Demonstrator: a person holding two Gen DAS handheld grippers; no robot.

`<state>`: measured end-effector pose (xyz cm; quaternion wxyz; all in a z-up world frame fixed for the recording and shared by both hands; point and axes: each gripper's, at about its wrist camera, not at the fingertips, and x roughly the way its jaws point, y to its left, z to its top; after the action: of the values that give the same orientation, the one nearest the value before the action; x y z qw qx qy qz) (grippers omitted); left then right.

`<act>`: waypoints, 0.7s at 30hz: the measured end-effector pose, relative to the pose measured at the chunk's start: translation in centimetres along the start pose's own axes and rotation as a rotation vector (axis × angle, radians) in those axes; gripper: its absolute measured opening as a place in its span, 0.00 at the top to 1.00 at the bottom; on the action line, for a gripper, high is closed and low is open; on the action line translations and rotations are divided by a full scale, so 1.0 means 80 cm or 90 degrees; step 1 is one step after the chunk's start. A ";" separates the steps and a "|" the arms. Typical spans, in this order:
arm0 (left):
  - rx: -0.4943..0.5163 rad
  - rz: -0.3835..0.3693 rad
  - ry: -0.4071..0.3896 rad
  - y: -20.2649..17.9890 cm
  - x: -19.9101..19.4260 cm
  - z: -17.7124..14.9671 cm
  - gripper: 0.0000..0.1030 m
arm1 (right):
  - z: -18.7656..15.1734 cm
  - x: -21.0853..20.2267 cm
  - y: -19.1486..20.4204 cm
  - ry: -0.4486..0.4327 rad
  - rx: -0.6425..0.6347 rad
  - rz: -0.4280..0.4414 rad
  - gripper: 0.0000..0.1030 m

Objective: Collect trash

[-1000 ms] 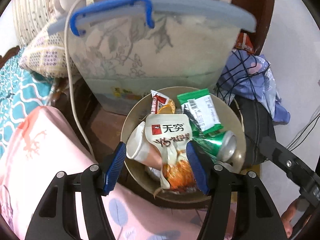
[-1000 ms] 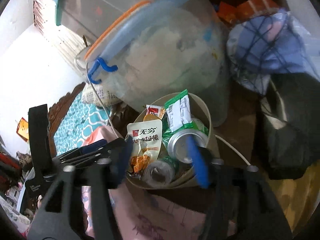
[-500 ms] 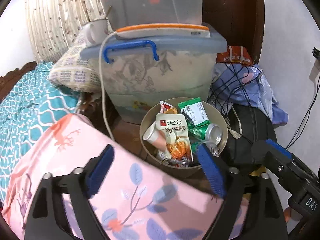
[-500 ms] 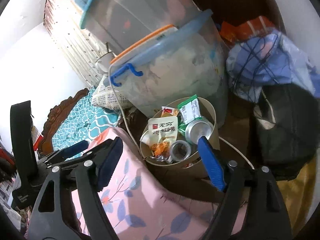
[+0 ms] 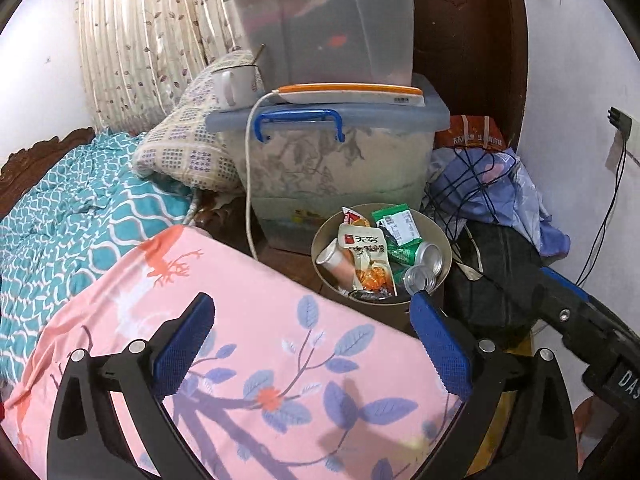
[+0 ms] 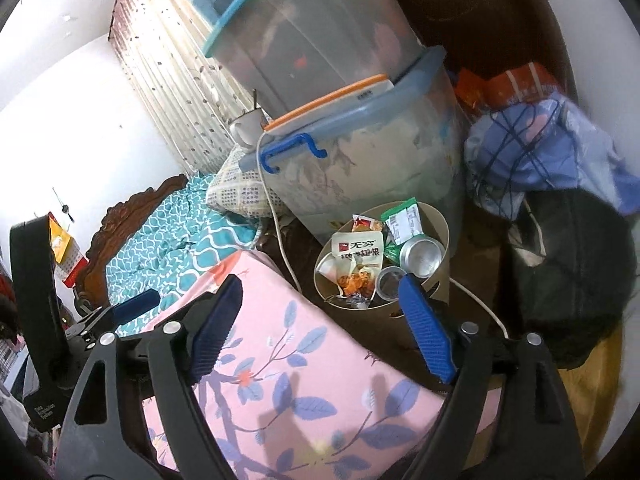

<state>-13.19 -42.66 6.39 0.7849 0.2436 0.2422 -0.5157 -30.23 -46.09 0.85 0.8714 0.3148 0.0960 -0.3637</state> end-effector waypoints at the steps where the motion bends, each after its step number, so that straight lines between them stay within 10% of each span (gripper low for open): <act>1: -0.005 0.001 -0.002 0.004 -0.006 -0.003 0.09 | -0.001 -0.005 0.004 -0.004 -0.003 -0.001 0.20; 21: -0.065 0.055 -0.071 0.058 -0.097 -0.033 0.08 | -0.021 -0.063 0.065 -0.048 -0.019 -0.014 0.04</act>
<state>-11.92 -34.03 9.90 0.8298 0.1845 0.2137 -0.4813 -30.15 -39.36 4.06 0.8750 0.2865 0.0723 -0.3836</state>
